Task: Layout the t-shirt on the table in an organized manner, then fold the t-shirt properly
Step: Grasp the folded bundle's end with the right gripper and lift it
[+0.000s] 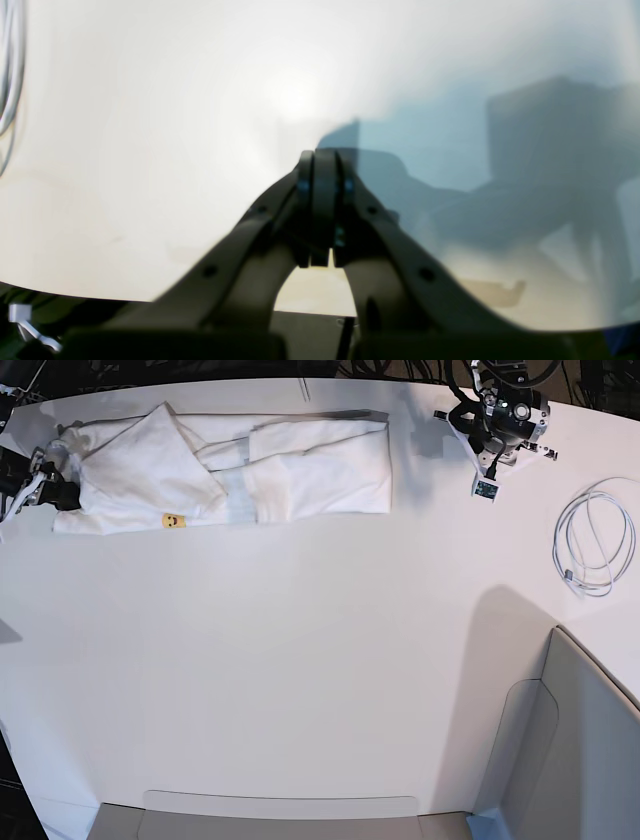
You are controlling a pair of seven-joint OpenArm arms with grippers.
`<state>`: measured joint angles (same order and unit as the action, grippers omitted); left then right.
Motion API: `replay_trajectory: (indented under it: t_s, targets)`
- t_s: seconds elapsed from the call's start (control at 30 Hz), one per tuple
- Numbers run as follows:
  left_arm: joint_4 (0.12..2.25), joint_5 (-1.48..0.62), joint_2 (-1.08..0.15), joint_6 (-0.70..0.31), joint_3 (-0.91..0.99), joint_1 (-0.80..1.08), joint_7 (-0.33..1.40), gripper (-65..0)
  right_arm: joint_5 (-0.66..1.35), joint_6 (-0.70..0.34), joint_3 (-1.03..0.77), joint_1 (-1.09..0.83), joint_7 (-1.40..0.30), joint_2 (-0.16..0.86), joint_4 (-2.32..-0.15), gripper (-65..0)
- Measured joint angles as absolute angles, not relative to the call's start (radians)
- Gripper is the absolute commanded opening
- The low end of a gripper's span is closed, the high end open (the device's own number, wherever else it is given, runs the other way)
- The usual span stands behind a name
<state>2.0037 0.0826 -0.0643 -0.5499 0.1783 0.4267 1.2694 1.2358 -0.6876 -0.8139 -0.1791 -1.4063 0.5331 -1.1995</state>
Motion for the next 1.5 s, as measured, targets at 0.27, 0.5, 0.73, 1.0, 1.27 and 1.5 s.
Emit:
replay_trajectory:
  t_s: [0.27, 0.5, 0.73, 1.0, 1.27, 1.5]
  targets:
    - [1.929, 0.103, -0.066, -0.547, 0.125, 0.368, 1.279, -65.0, 1.24, -0.688, -0.814, -0.221, -1.41, 0.48, -1.594, -65.0]
    - [1.924, 0.105, -0.058, -0.54, 0.111, 0.369, 1.259, -65.0, 1.234, -0.688, -0.802, -0.288, -1.417, 0.36, -1.916, -65.0]
    - [1.924, 0.163, -0.066, -0.522, -0.018, 0.388, 1.252, -65.0, 1.252, -0.688, -0.672, -0.313, -1.418, 0.236, -1.975, -65.0]
    - [1.928, 0.165, -0.066, -0.517, -0.052, 0.396, 1.248, -65.0, 1.214, -0.688, -0.546, -0.284, -1.417, 0.108, -1.976, -65.0]
    - [1.929, 0.164, -0.065, -0.516, -0.052, 0.411, 1.226, -65.0, 1.069, -0.688, -0.425, -0.229, -1.415, 0.027, -1.975, -65.0]
    - [1.929, 0.164, -0.065, -0.516, -0.052, 0.411, 1.228, -65.0, 1.003, -0.688, -0.318, -0.208, -1.415, -0.018, -1.975, -65.0]
